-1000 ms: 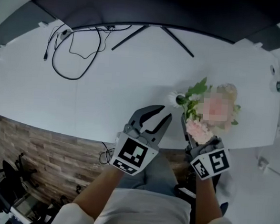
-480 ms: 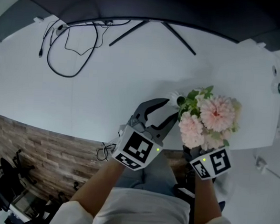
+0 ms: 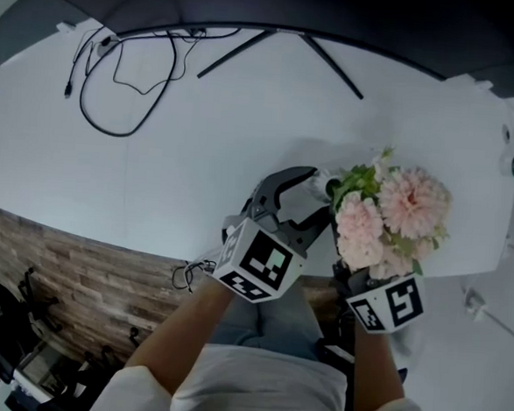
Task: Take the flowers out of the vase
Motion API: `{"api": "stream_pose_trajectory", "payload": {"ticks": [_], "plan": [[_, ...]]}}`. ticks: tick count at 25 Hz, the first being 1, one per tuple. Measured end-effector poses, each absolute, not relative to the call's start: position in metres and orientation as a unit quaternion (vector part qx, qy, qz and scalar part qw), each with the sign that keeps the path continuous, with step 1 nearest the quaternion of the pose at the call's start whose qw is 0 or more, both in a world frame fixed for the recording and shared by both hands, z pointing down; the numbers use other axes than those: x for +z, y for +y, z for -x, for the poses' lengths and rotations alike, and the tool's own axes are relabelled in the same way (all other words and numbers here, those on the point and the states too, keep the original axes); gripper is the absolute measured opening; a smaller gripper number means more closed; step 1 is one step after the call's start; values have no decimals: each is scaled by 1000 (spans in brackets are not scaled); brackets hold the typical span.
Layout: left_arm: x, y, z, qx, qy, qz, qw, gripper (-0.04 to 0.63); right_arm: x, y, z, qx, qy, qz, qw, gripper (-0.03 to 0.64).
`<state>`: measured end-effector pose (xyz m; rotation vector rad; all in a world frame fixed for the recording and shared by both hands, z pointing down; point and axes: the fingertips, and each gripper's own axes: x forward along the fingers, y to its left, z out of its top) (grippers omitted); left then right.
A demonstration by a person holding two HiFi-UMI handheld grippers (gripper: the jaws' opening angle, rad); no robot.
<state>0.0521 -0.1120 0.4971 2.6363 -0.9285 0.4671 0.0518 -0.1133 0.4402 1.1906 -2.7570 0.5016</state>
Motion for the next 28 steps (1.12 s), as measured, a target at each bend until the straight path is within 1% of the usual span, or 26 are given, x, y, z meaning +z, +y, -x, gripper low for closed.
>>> {"api": "stream_pose_trajectory", "payload": {"ticks": [8, 28], "plan": [[503, -117, -62, 169, -308, -924, 151, 258, 439, -115, -52, 165, -907, -385, 47, 97], [505, -117, -61, 169, -304, -925, 150, 259, 430, -115, -53, 168, -907, -385, 39, 81]]}}
